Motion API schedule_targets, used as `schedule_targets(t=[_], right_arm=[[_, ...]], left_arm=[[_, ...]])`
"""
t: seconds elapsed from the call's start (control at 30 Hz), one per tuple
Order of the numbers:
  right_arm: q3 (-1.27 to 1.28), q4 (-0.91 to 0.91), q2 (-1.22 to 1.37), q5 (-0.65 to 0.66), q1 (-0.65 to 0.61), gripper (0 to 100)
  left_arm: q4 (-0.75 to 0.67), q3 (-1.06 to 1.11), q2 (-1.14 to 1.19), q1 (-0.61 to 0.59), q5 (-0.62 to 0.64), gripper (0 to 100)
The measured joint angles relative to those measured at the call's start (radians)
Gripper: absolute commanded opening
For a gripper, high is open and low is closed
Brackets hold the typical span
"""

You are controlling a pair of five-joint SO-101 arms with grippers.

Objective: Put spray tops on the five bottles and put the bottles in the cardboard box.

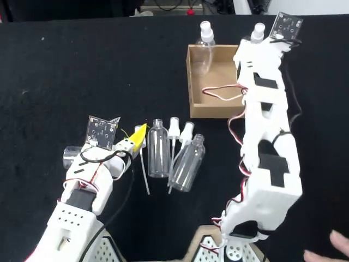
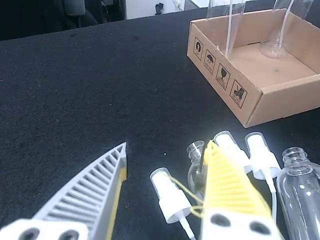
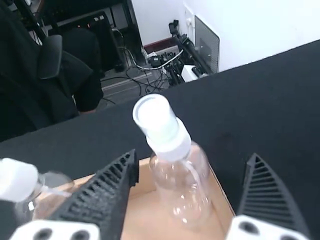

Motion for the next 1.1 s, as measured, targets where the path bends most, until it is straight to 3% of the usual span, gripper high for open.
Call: schedule_targets(t=[0.63,1.1], right_arm=[[0.384,0.000,-0.404,0.000,0.000,31.9],[0.842,0.012,-1.026,-0.002,0.000,31.5]], left_arm=[[0.000,0.000,0.000,0.000,0.000,24],[0.000,0.000,0.000,0.000,0.000,24]])
